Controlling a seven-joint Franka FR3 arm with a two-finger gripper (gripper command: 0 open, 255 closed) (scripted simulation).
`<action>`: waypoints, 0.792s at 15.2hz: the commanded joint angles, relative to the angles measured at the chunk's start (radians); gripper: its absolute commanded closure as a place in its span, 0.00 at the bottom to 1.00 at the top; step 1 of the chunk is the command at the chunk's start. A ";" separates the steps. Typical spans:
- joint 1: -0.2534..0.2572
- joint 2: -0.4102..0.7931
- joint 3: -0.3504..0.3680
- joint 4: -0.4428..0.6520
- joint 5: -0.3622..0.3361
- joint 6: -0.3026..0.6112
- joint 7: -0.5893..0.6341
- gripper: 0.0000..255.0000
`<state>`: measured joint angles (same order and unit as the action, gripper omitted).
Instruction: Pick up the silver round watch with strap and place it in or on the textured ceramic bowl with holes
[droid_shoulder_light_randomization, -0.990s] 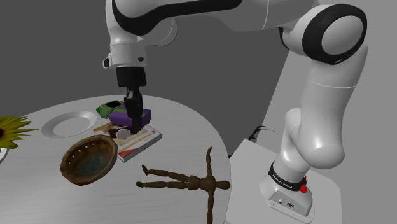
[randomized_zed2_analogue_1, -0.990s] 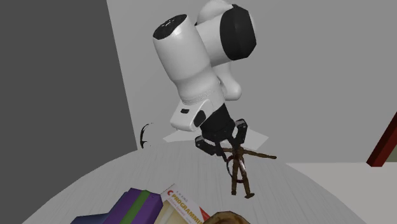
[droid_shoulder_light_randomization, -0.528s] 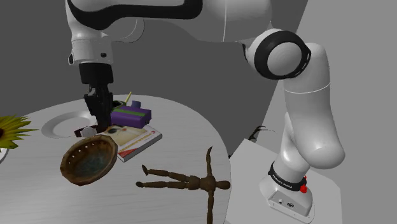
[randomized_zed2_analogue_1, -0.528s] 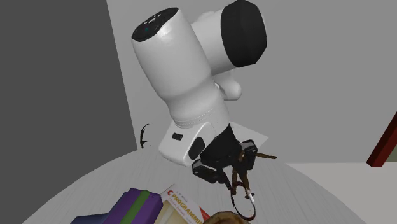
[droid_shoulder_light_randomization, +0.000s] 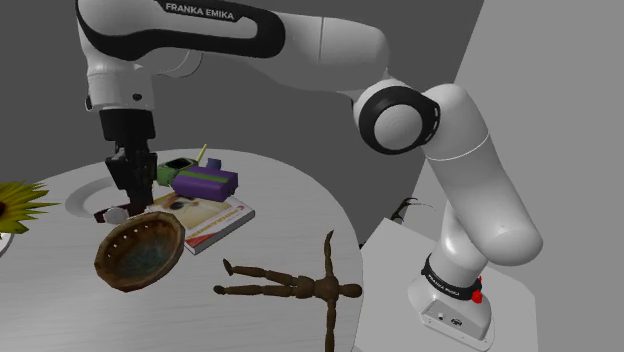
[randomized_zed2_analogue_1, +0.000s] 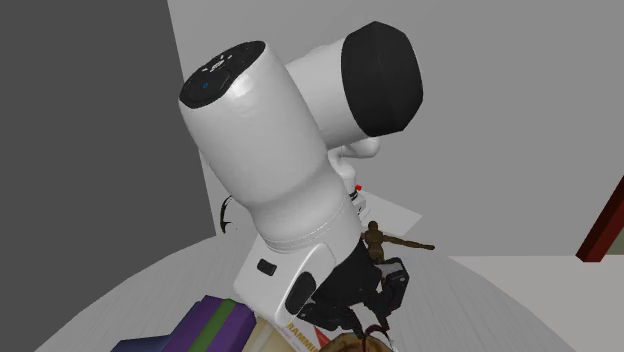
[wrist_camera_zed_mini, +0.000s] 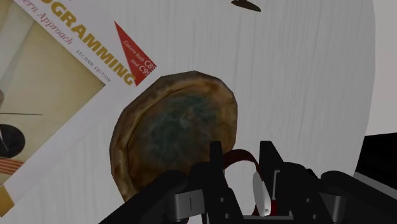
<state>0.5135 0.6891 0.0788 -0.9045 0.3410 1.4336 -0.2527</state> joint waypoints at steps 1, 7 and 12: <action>0.001 -0.017 -0.002 -0.057 0.001 0.038 -0.013 1.00; 0.003 -0.036 -0.005 -0.166 0.002 0.124 -0.044 1.00; 0.005 -0.039 -0.006 -0.217 0.003 0.170 -0.060 1.00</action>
<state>0.5182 0.6504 0.0726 -1.1185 0.3441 1.5994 -0.3108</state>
